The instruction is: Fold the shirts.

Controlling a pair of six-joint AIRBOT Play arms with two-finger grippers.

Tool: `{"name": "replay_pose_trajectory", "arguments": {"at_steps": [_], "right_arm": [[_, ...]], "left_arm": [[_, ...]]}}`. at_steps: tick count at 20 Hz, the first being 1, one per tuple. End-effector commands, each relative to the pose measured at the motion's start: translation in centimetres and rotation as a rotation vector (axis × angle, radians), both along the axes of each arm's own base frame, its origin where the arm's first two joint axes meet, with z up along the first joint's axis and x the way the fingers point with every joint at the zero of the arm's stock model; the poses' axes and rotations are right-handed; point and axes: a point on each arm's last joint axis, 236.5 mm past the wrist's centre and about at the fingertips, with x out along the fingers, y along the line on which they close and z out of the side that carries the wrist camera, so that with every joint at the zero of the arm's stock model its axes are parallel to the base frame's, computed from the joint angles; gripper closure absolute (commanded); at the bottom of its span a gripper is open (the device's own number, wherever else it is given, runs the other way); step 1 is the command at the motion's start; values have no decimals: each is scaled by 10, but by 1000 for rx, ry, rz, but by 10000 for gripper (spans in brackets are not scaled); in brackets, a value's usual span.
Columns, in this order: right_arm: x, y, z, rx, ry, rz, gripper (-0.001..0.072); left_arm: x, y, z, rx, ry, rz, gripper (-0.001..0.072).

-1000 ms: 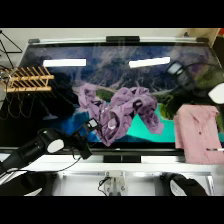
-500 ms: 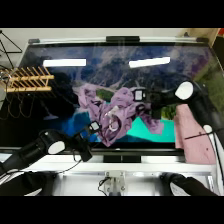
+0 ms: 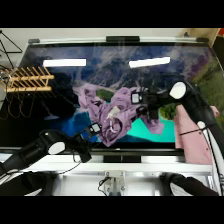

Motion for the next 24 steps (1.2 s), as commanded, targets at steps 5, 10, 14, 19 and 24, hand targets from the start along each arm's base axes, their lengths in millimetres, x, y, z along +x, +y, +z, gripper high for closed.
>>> {"name": "replay_pose_trajectory", "arguments": {"at_steps": [5,10,14,19,24], "right_arm": [[-18,3,-17,-5,111,32,477],[-36,-3,-10,-28,153,57,624],[-36,-11,16,-38,68,39,624],[-42,-12,39,-11,38,-27,626],[-52,-6,65,60,23,-102,626]], "left_arm": [[24,-4,13,-4,-117,-33,656],[44,5,16,42,-214,-53,359],[92,27,43,146,-397,-1,132],[128,51,86,122,-438,143,69],[142,112,121,92,-433,435,85]]}}
